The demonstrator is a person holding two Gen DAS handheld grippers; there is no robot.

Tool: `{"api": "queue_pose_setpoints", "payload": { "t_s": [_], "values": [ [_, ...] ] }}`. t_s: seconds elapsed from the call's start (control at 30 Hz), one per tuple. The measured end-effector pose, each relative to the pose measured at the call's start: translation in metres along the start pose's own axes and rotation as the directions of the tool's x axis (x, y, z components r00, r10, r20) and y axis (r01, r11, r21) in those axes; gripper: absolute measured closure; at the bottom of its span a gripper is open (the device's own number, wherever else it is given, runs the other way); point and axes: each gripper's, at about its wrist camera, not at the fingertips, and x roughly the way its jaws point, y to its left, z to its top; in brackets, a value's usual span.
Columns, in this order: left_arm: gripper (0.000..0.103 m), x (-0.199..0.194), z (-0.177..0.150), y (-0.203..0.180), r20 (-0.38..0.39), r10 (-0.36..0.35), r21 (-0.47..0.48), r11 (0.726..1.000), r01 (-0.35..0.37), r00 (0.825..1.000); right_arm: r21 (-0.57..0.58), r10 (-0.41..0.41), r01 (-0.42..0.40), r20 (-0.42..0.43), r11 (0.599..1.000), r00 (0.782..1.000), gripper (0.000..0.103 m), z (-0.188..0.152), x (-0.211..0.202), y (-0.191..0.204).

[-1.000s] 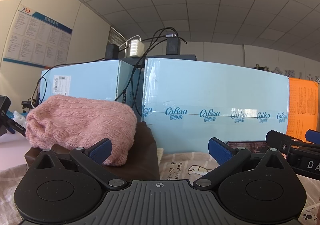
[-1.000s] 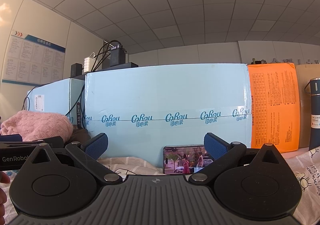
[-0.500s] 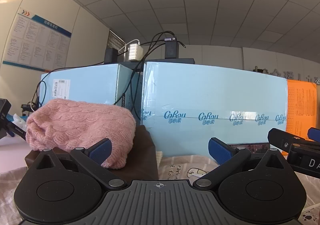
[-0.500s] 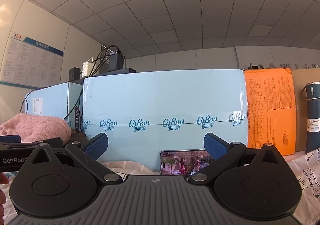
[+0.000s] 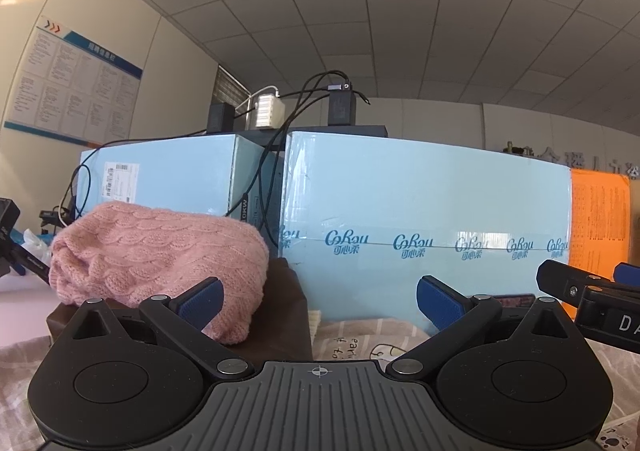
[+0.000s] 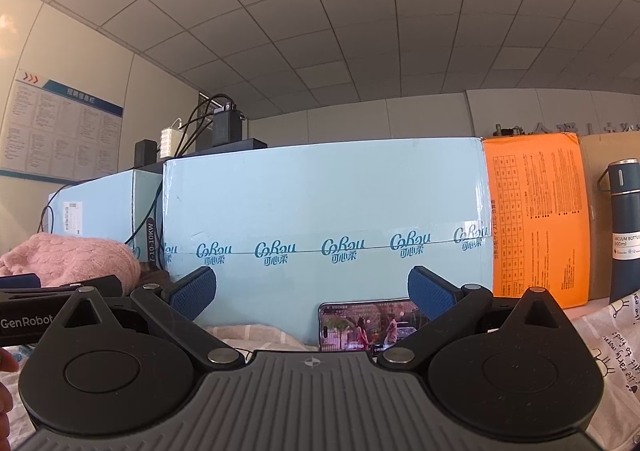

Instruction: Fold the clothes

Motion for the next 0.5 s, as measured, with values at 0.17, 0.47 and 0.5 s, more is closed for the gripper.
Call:
{"api": "queue_pose_setpoints", "payload": {
  "t_s": [0.17, 0.47, 0.5],
  "values": [
    [0.0, -0.004, 0.003, -0.001, 0.037, -0.014, -0.009, 1.0, 0.014, 0.999, -0.013, 0.006, -0.006, 0.052, 1.0, 0.999, 0.0, 0.014, -0.013, -0.003],
    [0.0, -0.014, 0.019, -0.04, 0.071, -0.197, 0.064, 0.979, 0.193, 0.978, -0.032, -0.092, 0.094, 0.054, 0.995, 0.994, 0.0, 0.034, -0.051, -0.054],
    [0.0, -0.014, 0.023, -0.049, 0.081, -0.224, 0.083, 0.972, 0.218, 0.971, -0.028, -0.119, 0.121, 0.044, 0.992, 0.992, 0.0, 0.035, -0.055, -0.064]
  ]
}}
